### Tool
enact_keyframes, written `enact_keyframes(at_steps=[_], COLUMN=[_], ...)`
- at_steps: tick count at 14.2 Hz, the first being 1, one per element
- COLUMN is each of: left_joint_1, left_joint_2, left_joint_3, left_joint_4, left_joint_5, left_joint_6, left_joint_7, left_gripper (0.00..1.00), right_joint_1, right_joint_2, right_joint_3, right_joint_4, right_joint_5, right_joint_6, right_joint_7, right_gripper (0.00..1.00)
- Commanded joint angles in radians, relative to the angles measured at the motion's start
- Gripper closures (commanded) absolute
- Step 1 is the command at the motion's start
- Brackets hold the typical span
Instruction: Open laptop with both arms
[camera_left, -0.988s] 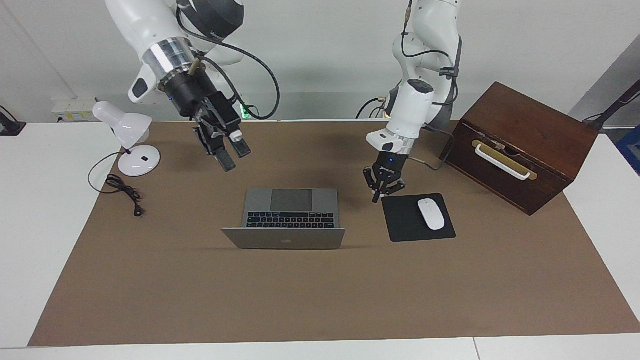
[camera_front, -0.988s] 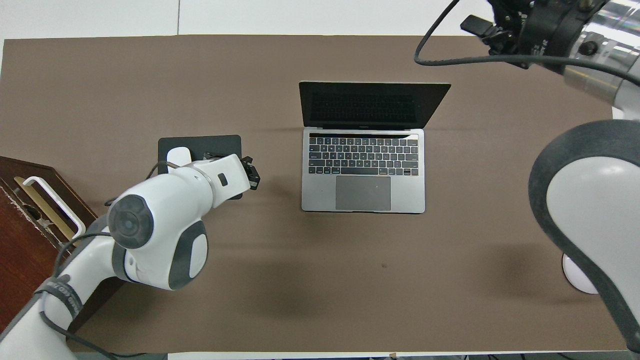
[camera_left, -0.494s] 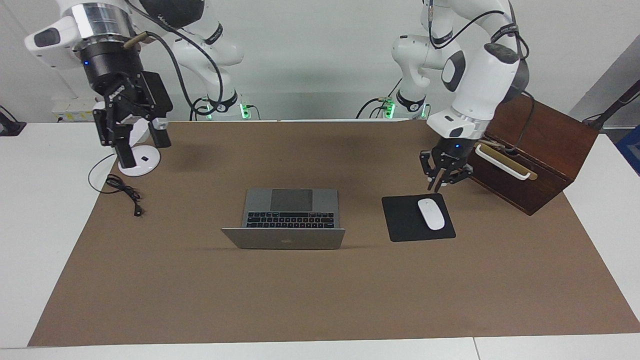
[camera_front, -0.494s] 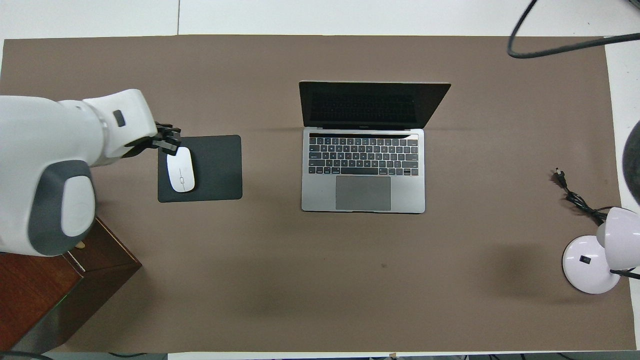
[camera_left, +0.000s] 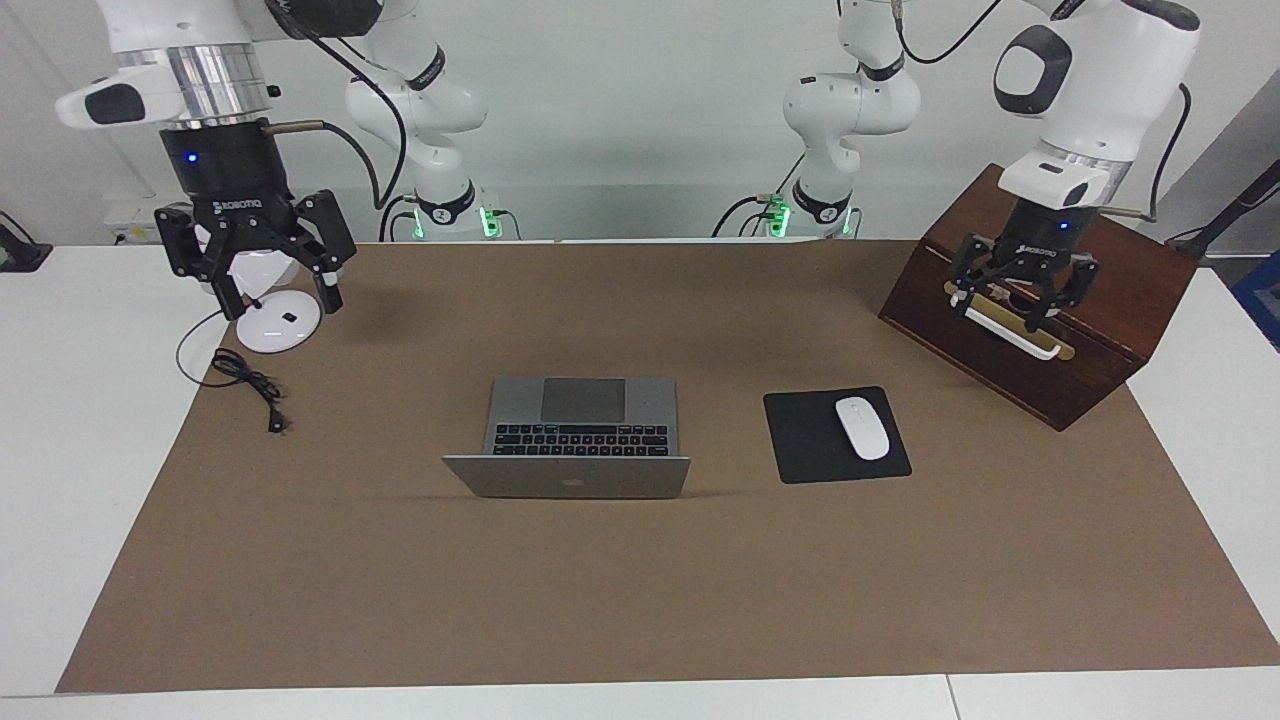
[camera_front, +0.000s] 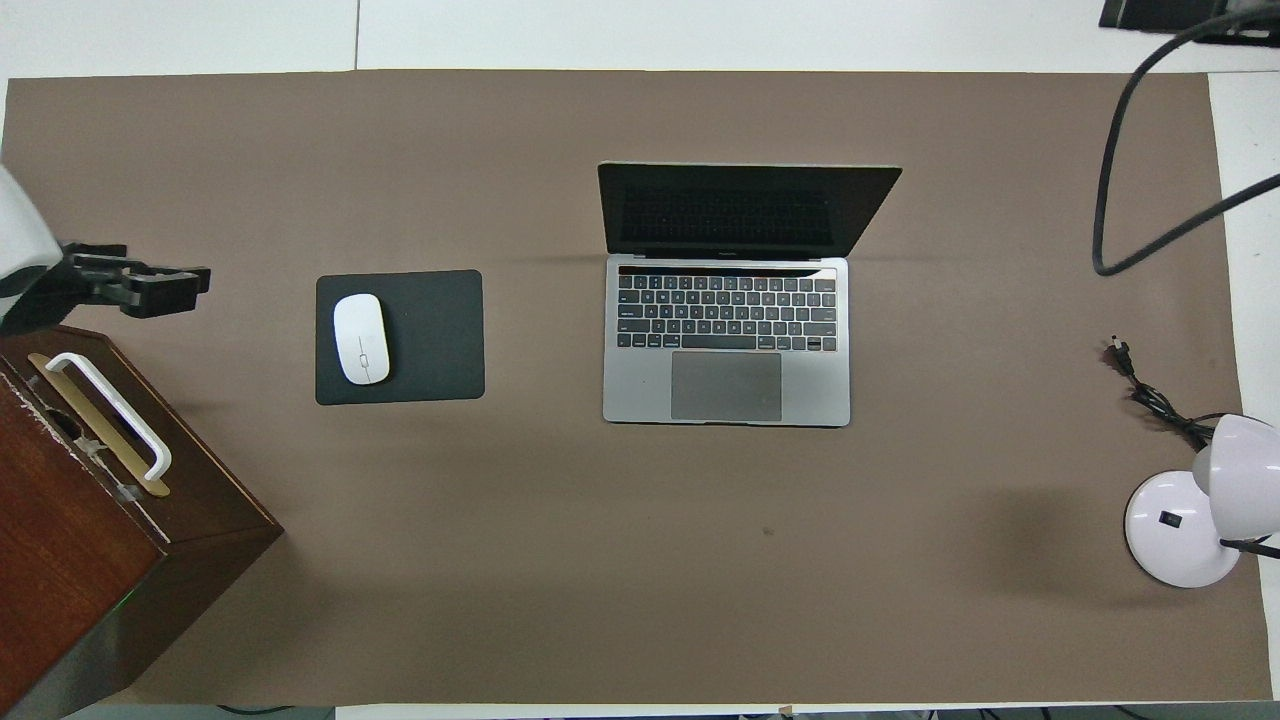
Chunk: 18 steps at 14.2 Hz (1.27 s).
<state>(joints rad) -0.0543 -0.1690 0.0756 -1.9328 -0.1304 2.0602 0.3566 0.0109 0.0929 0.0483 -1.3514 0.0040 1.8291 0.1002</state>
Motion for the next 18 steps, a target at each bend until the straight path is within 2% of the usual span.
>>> enact_keyframes(at_steps=[1, 4, 6, 8, 11, 18], left_joint_1=[0.085, 0.103, 0.103, 0.090, 0.083, 0.082], left_joint_2=[0.009, 0.037, 0.069, 0.095, 0.100, 0.095], left_joint_3=[-0.016, -0.014, -0.016, -0.020, -0.039, -0.042], left_joint_4=[0.121, 0.228, 0.306, 0.357, 0.360, 0.333], left_joint_5=[0.049, 0.148, 0.156, 0.147, 0.120, 0.123], left_joint_6=[-0.173, -0.305, -0.380, -0.437, -0.437, -0.411], left_joint_7=[-0.059, -0.083, -0.097, -0.143, -0.260, -0.258], left_gripper=[0.00, 0.00, 0.00, 0.00, 0.00, 0.00], right_joint_1=[-0.040, -0.043, -0.043, -0.043, -0.043, -0.043], right_joint_2=[-0.047, -0.087, -0.122, -0.128, -0.125, -0.120], right_joint_3=[0.004, -0.031, -0.045, -0.059, -0.083, -0.073], right_joint_4=[-0.005, -0.066, -0.135, -0.141, -0.130, -0.129], right_joint_5=[-0.019, -0.022, -0.024, -0.024, -0.024, -0.024], right_joint_6=[-0.202, -0.327, -0.333, -0.372, -0.413, -0.401], right_joint_7=[-0.069, -0.063, -0.045, -0.031, -0.040, -0.016], right_gripper=[0.00, 0.00, 0.00, 0.00, 0.00, 0.00])
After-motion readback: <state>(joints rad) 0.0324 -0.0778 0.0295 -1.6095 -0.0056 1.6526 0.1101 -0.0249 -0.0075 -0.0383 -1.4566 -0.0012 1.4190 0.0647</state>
